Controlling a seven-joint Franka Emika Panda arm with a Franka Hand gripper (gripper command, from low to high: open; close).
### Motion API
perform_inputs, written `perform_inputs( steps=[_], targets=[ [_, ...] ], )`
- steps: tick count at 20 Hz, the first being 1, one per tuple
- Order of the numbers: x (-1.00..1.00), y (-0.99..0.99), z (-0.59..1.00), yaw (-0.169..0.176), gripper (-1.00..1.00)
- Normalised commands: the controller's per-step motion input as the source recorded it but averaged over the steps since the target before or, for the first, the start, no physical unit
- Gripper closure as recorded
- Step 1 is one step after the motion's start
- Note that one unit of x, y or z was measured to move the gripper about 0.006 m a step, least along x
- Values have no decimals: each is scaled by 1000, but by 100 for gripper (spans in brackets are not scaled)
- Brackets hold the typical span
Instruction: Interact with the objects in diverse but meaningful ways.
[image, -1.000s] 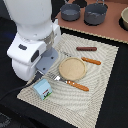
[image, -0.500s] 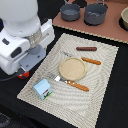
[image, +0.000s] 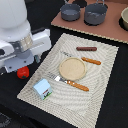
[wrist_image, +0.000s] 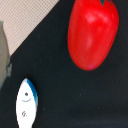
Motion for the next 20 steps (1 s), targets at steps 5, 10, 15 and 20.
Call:
perform_inputs(
  steps=[5, 10, 15, 20],
  targets=[
    [-659, 39, -493, -90, -100],
    [-506, 13, -427, -84, -100],
    [-111, 18, -157, -56, -100],
    [34, 97, -35, -38, 100]
  ],
)
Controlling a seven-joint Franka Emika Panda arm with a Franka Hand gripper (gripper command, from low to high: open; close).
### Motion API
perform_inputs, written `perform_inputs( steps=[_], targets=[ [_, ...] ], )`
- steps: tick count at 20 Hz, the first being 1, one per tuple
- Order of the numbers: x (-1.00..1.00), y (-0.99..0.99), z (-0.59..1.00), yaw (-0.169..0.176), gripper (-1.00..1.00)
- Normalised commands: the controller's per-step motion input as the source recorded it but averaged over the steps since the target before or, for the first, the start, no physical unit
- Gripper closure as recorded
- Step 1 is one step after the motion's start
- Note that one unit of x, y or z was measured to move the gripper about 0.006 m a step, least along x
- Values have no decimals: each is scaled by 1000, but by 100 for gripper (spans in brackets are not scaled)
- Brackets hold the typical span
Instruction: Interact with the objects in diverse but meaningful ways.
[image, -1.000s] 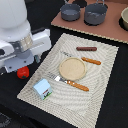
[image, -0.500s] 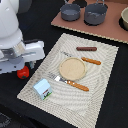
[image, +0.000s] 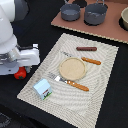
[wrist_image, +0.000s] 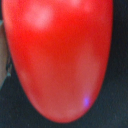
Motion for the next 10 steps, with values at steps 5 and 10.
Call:
perform_inputs(
  steps=[5, 10],
  targets=[
    [0, 57, -103, -34, 100],
    [5, 118, -27, -30, 100]
  ],
)
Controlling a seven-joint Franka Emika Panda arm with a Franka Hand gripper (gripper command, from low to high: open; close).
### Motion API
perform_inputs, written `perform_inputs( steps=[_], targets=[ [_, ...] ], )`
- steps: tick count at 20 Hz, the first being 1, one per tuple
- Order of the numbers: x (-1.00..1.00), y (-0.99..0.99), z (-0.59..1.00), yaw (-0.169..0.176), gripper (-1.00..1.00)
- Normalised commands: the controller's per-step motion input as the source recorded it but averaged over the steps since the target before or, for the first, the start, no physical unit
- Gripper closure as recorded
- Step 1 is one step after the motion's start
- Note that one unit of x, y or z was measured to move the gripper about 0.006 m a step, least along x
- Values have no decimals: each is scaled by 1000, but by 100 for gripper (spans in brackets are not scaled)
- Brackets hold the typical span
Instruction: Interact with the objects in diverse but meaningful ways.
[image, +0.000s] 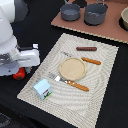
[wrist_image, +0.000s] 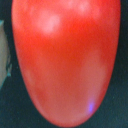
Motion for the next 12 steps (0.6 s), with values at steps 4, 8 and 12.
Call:
perform_inputs(
  steps=[4, 8, 12],
  targets=[
    [11, 189, 0, -21, 100],
    [56, 197, 0, -24, 100],
    [77, 201, 0, -26, 100]
  ],
)
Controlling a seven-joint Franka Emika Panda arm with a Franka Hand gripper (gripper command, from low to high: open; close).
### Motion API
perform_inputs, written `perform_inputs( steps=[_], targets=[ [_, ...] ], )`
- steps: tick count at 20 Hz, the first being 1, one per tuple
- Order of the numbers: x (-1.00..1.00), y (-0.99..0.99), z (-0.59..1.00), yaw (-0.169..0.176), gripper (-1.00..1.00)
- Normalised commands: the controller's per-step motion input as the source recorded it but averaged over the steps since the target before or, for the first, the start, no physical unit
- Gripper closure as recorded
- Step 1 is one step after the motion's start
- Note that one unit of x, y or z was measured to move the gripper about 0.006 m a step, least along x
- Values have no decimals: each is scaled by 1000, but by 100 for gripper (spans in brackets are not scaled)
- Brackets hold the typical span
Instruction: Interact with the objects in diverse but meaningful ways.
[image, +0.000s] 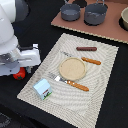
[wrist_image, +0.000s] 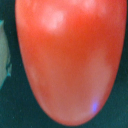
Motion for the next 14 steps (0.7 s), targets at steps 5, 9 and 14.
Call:
perform_inputs(
  steps=[5, 9, 14],
  targets=[
    [132, 88, 0, -20, 100],
    [146, 8, 0, -10, 100],
    [85, 0, -50, -15, -100]
  ],
)
